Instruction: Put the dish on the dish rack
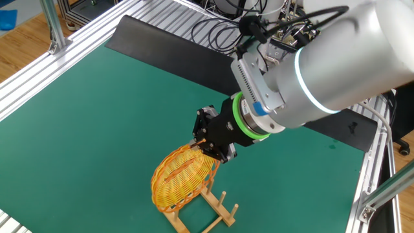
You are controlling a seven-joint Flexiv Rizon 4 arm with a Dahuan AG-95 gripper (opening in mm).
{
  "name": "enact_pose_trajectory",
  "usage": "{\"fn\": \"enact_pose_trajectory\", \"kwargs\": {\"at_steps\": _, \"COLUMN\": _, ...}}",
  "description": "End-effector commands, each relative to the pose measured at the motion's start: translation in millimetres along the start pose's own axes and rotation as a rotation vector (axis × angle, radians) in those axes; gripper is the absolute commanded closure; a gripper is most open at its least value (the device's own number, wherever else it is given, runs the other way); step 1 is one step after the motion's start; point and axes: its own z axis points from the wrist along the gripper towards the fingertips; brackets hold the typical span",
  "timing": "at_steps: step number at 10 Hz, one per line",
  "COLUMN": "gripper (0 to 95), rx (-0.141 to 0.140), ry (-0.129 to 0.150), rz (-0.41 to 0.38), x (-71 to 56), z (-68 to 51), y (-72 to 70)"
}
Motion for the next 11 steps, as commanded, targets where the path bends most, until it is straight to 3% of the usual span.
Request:
{"fn": "enact_pose_trajectory", "kwargs": {"at_steps": 1, "gripper": 95.0, "rx": -0.017, "ry": -0.008, "rz": 0.001, "x": 1.6, "z": -1.8, "y": 0.5}}
{"fn": "enact_pose_trajectory", "kwargs": {"at_steps": 5, "gripper": 95.0, "rx": -0.016, "ry": 0.002, "rz": 0.014, "x": 9.9, "z": -10.9, "y": 4.5}}
{"fn": "enact_pose_trajectory", "kwargs": {"at_steps": 7, "gripper": 95.0, "rx": -0.008, "ry": 0.013, "rz": 0.015, "x": 11.1, "z": -9.4, "y": 6.8}}
{"fn": "enact_pose_trajectory", "kwargs": {"at_steps": 11, "gripper": 95.0, "rx": 0.038, "ry": 0.008, "rz": 0.000, "x": 12.1, "z": -3.3, "y": 11.8}}
